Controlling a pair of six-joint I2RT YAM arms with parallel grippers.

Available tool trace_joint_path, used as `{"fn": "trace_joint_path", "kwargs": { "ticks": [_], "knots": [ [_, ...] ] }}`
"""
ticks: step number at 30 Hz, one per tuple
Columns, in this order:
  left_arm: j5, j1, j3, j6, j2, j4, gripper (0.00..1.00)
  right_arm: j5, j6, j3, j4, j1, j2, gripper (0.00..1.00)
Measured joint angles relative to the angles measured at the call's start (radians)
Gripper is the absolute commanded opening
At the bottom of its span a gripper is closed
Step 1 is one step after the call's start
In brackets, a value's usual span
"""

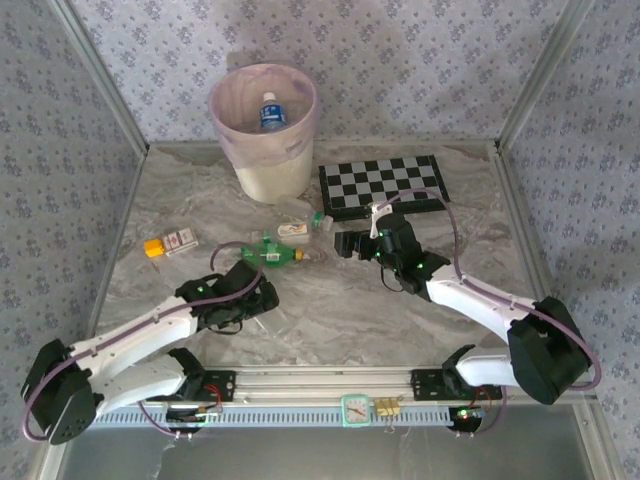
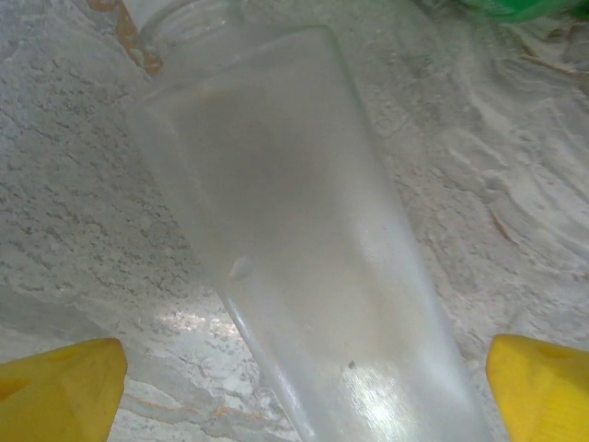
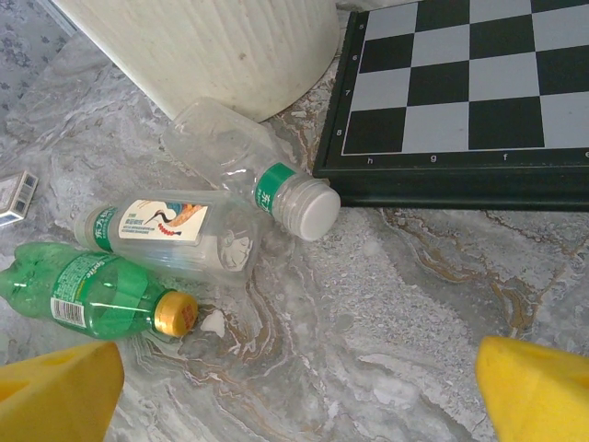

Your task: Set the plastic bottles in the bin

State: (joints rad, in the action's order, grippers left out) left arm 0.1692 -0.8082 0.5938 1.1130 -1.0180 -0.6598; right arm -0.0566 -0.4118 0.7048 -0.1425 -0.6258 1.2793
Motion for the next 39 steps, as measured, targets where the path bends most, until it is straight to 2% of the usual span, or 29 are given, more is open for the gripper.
{"fn": "trace_joint_path", "kwargs": {
  "ticks": [10,14,19,25,28,39],
  "knots": [
    [-0.008,0.0,0.034,0.003,-0.215,0.074,1.0,0.0,-0.004,0.0,0.0,0.0,0.0,1.0],
    [-0.012,0.001,0.043,0.0,-0.243,0.092,0.99,0.0,-0.008,-0.002,0.0,0.0,0.0,1.0],
    [-0.022,0.014,0.039,-0.005,-0.246,0.112,0.9,0.0,-0.011,-0.007,0.0,0.0,-0.003,1.0],
    [-0.026,0.023,0.017,-0.005,-0.245,0.137,0.7,0.0,-0.011,-0.007,0.0,0.0,-0.003,1.0],
    [-0.026,0.023,0.0,-0.003,-0.232,0.141,0.63,0.0,-0.011,-0.007,0.0,0.0,-0.003,1.0],
    [-0.002,0.067,-0.027,-0.005,-0.15,0.132,0.59,0.0,-0.011,-0.007,0.0,0.0,-0.003,1.0]
  ]
}}
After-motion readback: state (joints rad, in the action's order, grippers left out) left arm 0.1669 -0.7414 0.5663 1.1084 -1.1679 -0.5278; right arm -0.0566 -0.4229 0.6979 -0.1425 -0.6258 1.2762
